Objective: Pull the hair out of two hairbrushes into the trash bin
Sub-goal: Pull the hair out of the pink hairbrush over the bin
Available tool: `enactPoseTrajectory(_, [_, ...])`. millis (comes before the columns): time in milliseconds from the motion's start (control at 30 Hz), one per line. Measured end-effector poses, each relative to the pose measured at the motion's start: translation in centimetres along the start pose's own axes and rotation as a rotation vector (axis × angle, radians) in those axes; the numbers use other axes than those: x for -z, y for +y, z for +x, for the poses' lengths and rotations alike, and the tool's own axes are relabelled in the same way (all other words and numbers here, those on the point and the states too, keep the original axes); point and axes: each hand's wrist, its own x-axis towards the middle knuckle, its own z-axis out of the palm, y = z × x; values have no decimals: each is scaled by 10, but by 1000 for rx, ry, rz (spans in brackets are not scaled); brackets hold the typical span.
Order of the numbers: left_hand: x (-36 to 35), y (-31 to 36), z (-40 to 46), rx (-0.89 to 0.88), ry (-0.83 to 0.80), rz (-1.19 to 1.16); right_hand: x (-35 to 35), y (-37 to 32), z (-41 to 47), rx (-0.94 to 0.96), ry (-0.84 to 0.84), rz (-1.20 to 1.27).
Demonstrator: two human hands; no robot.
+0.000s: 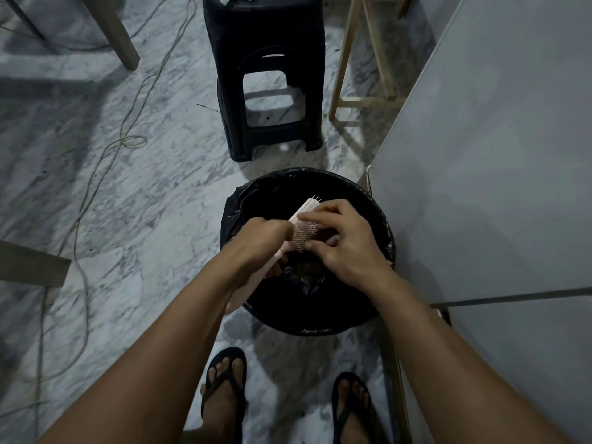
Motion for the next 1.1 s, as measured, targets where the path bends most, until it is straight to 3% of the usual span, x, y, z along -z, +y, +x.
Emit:
enactPoseTrajectory(133, [2, -1, -1, 42, 0, -32, -5, -4, 0, 107, 145, 22])
enactPoseTrajectory(300, [10, 0, 2, 74, 133, -89, 14, 3, 1, -181, -9, -224])
enactPoseTrajectory(367, [13, 0, 3, 66, 168, -70, 19, 10, 2, -300, 4, -325])
enactPoseTrajectory(500, [12, -2, 3, 45, 120, -82, 19, 7, 3, -340, 43, -343])
enactPoseTrajectory(567, [10, -2, 2, 14, 75, -67, 15, -1, 4, -308, -23, -182])
enactPoseTrajectory(667, [7, -2, 0, -41, -1, -77, 9, -10, 4, -381, -84, 383])
enactPoseTrajectory(767, [3, -1, -3, -78, -61, -111, 5, -10, 6, -424, -124, 571])
enactPoseTrajectory(933, [5, -1, -7, -159, -22, -118, 3, -8, 5, -439, -144, 439])
enactPoseTrajectory(1100, [5, -4, -2, -190, 103, -164, 11, -12, 2, -397, -195, 146])
